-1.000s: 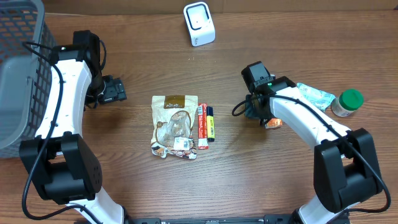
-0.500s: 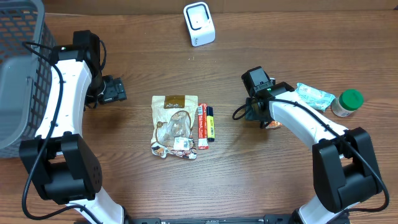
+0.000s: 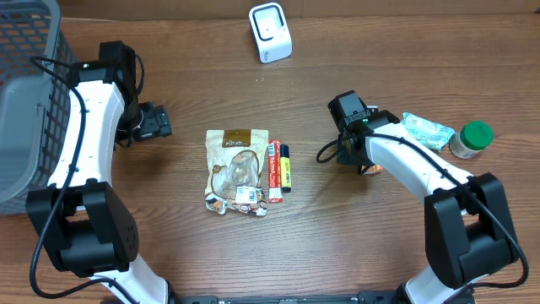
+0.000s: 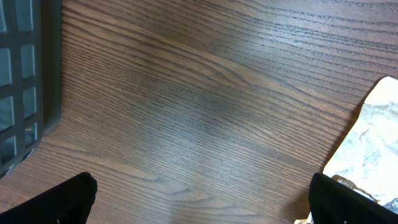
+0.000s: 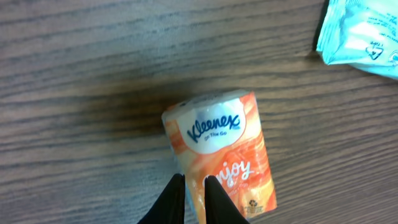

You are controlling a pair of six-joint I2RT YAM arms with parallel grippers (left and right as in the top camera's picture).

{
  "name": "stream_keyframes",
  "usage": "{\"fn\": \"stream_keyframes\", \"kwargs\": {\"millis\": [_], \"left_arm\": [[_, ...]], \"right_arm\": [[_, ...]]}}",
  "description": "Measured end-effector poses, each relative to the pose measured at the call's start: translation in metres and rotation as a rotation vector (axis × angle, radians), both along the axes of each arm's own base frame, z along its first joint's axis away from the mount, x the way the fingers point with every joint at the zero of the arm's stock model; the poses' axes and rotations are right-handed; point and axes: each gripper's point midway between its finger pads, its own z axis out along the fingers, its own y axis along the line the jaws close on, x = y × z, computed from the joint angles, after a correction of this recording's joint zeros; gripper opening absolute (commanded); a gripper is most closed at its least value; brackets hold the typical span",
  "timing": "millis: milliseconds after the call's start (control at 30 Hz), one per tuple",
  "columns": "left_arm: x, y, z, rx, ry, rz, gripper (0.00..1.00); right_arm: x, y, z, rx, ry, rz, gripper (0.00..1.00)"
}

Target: Scan the item barcode

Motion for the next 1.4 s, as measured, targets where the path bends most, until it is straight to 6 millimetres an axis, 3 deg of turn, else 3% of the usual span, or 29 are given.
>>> {"fn": "stream_keyframes", "kwargs": {"millis": [267, 1100, 1400], "left_arm": [[0.0, 0.0, 0.0, 0.0, 0.0, 0.0, 1.0], [0.0, 0.0, 0.0, 0.0, 0.0, 0.0, 1.0], [0.0, 0.0, 0.0, 0.0, 0.0, 0.0, 1.0]], "right_arm": [[-0.003, -0.009, -0.01, 0.027, 0.009, -0.032, 0.12], [-0.012, 0.024, -0.029, 0.233, 0.025, 0.003, 0.12], [-0.018, 0.027, -0.033, 0.252, 0.046, 0.006, 0.13]]}}
